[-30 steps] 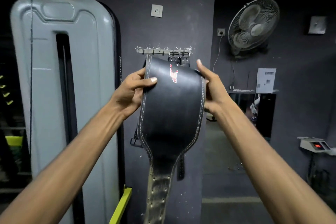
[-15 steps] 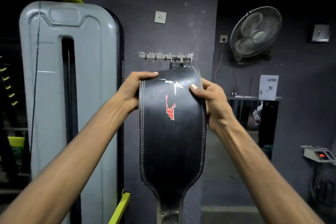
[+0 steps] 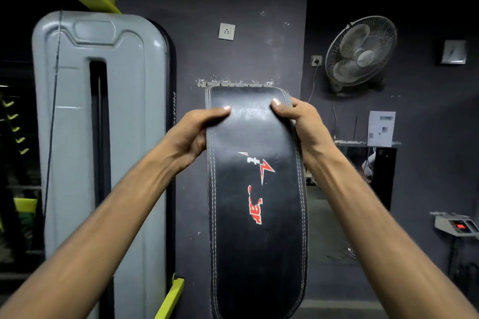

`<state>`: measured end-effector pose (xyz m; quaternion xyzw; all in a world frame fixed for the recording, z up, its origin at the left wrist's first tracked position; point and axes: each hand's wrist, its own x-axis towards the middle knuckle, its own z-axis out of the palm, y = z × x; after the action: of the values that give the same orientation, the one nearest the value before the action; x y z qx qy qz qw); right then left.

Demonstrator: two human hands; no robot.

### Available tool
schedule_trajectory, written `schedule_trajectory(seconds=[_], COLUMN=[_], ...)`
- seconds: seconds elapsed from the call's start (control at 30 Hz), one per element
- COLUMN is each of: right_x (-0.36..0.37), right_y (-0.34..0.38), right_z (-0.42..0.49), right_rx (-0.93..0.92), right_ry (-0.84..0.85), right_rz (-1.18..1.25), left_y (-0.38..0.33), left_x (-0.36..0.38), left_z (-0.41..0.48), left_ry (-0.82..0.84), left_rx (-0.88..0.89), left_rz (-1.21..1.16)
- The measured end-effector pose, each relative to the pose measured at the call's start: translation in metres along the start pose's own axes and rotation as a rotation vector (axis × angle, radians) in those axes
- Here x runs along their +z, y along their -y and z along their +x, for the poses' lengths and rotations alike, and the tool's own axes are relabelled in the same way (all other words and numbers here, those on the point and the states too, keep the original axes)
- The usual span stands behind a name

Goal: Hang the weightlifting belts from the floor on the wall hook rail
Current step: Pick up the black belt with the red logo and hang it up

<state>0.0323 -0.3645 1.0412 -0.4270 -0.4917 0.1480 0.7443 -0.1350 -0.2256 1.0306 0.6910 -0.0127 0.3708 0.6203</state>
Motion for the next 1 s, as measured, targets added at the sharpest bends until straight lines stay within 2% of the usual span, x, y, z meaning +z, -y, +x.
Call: schedule_trajectory(seconds=[0.17,0.23,0.33,0.47,0.53,0.63,0.7,0.77,0.83,0.93,1.0], right_x=[0.001,-0.007,-0.015,-0.017,-0.016,-0.013,-0.010,-0.010,-0.015,-0.026,-0.033], right_y=[-0.020,-0.024,-0.019,0.002,0.000,-0.019,-0.034,-0.048,-0.058,-0.064,-0.062], right_z=[-0.028,-0.037,-0.042,-0.029,-0.022,-0.016,-0.019,-0.023,-0.028,-0.034,-0.036], right_rx=[-0.194,-0.207,-0.058,0.215,0.266,0.126,0.006,-0.061,-0.133,-0.141,-0.034], right_ry=[0.045,0.046,0.063,0.143,0.170,0.122,0.068,0.088,0.102,0.121,0.173], right_rz=[-0.051,-0.052,0.041,0.139,0.153,0.067,0.007,0.008,-0.020,0.031,0.162], left_y=[-0.023,-0.024,-0.019,-0.003,0.006,0.013,0.013,0.010,0.011,0.021,0.027], left_x=[0.005,0.012,0.021,0.033,0.032,0.026,0.021,0.022,0.025,0.030,0.038], left_z=[0.011,0.011,0.008,-0.010,-0.020,-0.024,-0.014,-0.008,0.001,0.014,0.018], left_ry=[-0.106,-0.117,-0.134,-0.064,-0.041,-0.047,-0.062,-0.015,0.002,-0.027,-0.095], left_rx=[-0.121,-0.138,-0.049,0.074,0.093,0.033,-0.124,-0.276,-0.331,-0.289,-0.179], left_rz=[-0.102,-0.125,-0.052,0.140,0.153,0.157,0.127,0.040,-0.071,-0.038,0.125])
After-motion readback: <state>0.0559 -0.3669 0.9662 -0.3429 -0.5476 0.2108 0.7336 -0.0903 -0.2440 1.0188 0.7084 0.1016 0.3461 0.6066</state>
